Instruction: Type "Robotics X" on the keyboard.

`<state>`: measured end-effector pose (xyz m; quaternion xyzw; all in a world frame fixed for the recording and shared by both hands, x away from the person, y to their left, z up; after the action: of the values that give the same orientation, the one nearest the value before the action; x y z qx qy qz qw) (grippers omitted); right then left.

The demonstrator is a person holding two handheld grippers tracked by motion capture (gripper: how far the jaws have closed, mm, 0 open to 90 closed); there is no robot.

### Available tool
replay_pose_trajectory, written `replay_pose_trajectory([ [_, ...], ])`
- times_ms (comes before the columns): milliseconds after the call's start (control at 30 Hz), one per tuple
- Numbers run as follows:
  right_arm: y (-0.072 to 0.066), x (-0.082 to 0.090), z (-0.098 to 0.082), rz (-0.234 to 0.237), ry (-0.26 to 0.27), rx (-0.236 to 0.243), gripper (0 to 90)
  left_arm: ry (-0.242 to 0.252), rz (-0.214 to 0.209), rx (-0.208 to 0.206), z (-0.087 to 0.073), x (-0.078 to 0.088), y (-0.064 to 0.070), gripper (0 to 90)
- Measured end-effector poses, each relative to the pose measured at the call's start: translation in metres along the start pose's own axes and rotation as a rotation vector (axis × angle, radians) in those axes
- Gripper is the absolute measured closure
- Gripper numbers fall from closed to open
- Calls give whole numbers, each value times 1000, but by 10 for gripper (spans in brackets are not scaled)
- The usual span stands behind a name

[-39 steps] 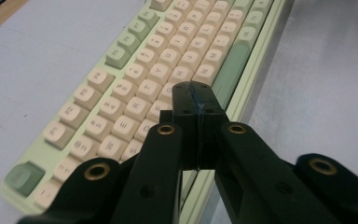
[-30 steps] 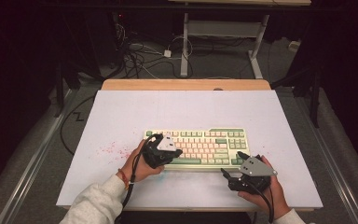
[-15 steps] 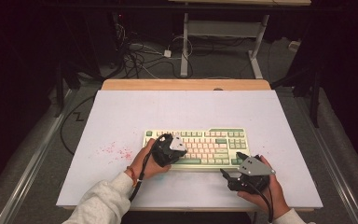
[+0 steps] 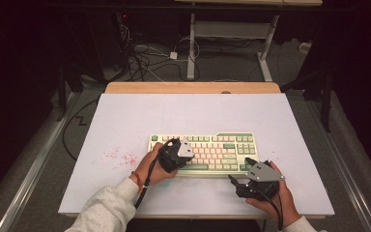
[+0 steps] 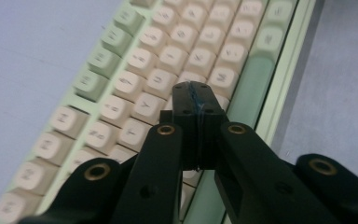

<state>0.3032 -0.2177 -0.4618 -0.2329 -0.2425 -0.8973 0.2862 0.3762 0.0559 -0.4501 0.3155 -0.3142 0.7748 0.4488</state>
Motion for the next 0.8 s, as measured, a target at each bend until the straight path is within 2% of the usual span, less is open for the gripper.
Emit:
replay_pose_trajectory([
  [67, 1, 1, 0, -5, 5, -6, 214, 52, 22, 24, -1, 16, -6, 875],
  [233, 2, 2, 0, -8, 5, -7, 215, 80, 38, 38, -8, 27, -11, 833],
  [300, 2, 1, 0, -8, 4, -10, 215, 94, 54, 50, -13, 32, -13, 795],
  [367, 2, 1, 0, -9, 5, -9, 215, 103, 77, 45, -18, 35, -13, 758],
  [433, 2, 2, 0, -9, 6, -8, 216, 105, 84, 49, -19, 37, -14, 674],
  [467, 3, 2, 0, -9, 7, -11, 217, 120, 108, 51, -26, 40, -14, 638],
  [500, 3, 2, 0, -9, 7, -11, 217, 120, 108, 51, -26, 40, -14, 603],
  [533, 3, 2, 0, -10, 7, -12, 218, 122, 123, 55, -28, 42, -14, 553],
  [567, 3, 2, 0, -10, 8, -12, 219, 143, 159, 51, -34, 46, -13, 505],
  [600, 4, 2, 0, -9, 9, -12, 220, 143, 159, 51, -34, 46, -13, 458],
  [667, 4, 2, 0, -10, 8, -14, 230, 160, 195, 59, -42, 50, -12, 359],
  [700, 4, 2, -1, -9, 6, -16, 235, 160, 195, 59, -42, 50, -12, 318],
  [733, 5, 2, -1, -8, 5, -18, 242, 168, 212, 63, -46, 52, -11, 278],
  [800, 6, 2, -1, -16, 6, -25, 247, 170, 216, 70, -52, 56, -9, 235],
])
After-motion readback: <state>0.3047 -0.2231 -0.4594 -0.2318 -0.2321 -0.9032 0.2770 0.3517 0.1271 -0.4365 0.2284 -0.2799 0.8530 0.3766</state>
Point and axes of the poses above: each handheld gripper's, and its own axes: x roughly backward along the jaws, z roughly out of its top, y roughly to its right, the point moved 1 cm from there along -x, roughly forward along the jaws, and after that the axes turned 2 degrees about -y, right-handed, at the moved point
